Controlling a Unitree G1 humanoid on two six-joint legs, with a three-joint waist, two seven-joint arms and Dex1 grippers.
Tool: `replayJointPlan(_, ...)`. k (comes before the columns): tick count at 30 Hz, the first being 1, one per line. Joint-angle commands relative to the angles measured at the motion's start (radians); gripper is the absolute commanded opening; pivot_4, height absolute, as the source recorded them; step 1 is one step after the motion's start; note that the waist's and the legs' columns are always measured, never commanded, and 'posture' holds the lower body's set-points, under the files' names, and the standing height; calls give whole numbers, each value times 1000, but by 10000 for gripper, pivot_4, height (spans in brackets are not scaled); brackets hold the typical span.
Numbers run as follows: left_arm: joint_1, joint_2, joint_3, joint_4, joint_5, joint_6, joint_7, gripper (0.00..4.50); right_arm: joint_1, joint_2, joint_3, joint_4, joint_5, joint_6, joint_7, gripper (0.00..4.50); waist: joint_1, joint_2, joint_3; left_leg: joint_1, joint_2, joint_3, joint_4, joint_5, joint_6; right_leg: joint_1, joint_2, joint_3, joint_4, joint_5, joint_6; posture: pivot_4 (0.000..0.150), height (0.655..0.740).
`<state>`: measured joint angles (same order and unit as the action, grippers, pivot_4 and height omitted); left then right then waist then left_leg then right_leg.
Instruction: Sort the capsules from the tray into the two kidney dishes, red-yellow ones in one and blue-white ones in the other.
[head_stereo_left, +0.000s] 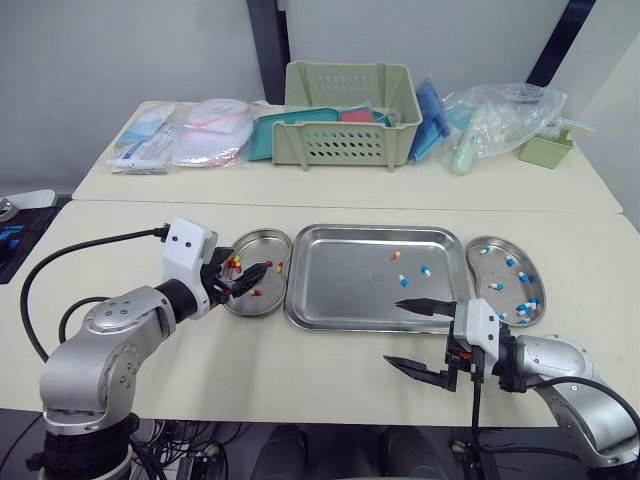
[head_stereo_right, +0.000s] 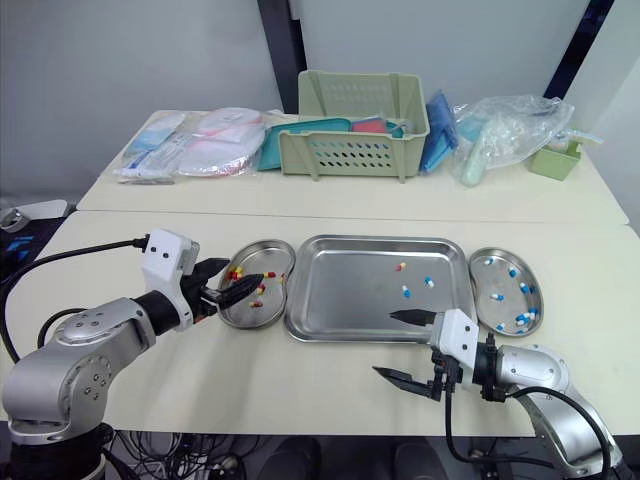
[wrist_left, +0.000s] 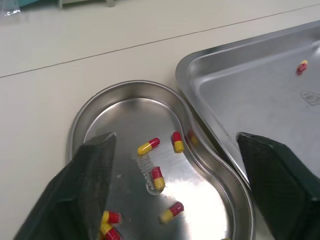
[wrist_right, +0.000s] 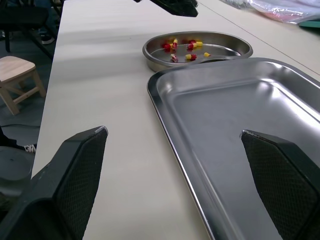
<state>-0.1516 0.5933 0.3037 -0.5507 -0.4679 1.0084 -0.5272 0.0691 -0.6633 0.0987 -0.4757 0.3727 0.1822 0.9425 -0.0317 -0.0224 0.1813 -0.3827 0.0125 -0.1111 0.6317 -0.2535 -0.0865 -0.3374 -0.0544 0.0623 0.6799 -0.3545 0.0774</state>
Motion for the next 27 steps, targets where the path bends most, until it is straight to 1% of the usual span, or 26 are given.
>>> replayJointPlan(1, 28, 27, 64, -26, -37, -57, -38, 43522, 5, -12, -31, -28, -2, -19, -6, 45000, 0, 0, 0, 0, 0, 0, 0, 0, 0, 0, 0, 0, 0, 0, 0, 1500, 7400)
replayJointPlan(5, 70, 33, 98, -3, -57, -119, -73, 43522, 14, -12, -57, -36, -8, -22, -32, 45000, 1, 0, 0, 0, 0, 0, 0, 0, 0, 0, 0, 0, 0, 0, 0, 1500, 7400)
replayJointPlan(9, 125, 33, 134, 31, -44, -224, -99, 43522, 48, -11, -112, -51, -36, -50, -72, 45000, 2, 0, 0, 0, 0, 0, 0, 0, 0, 0, 0, 0, 0, 0, 0, 1500, 7400)
replayJointPlan(12, 182, 30, 183, 76, -31, -336, -134, 43522, 113, -18, -219, -63, -36, -59, -108, 45000, 2, 0, 0, 0, 0, 1, -1, 0, 0, 0, 0, 0, 0, 0, 0, 1500, 7400)
replayJointPlan(15, 235, 32, 217, 127, -8, -411, -139, 43522, 181, -45, -327, -44, -13, -55, -93, 45000, 3, 0, 0, 0, 0, 1, -1, 0, 0, 0, 0, 1, -1, 0, 0, 1500, 7400)
replayJointPlan(17, 291, 40, 253, 191, 13, -478, -164, 43522, 232, -72, -452, 7, 12, -44, -74, 45000, 2, 0, 0, 0, 0, 1, -1, 0, 0, 0, 0, 1, -1, 0, 0, 1500, 7400)
replayJointPlan(21, 374, 52, 306, 300, 47, -587, -188, 43522, 305, -116, -633, 144, 25, -63, -26, 45000, 1, 0, 0, 1, 0, 2, -2, 0, 0, 0, 0, 1, -1, 0, 0, 1500, 7400)
replayJointPlan(23, 410, 62, 337, 354, 40, -633, -224, 44333, 339, -129, -683, 201, 17, -72, -3, 45000, 2, 0, 0, 1, 0, 3, -2, 0, 0, 0, 0, 1, -1, 0, 0, 1500, 7400)
replayJointPlan(27, 479, 81, 375, 445, 37, -702, -288, 44333, 367, -128, -735, 285, 8, -65, -5, 45000, 0, 0, 0, 1, 0, 3, -2, 0, 0, 0, 0, 2, -1, 0, 0, 1500, 7400)
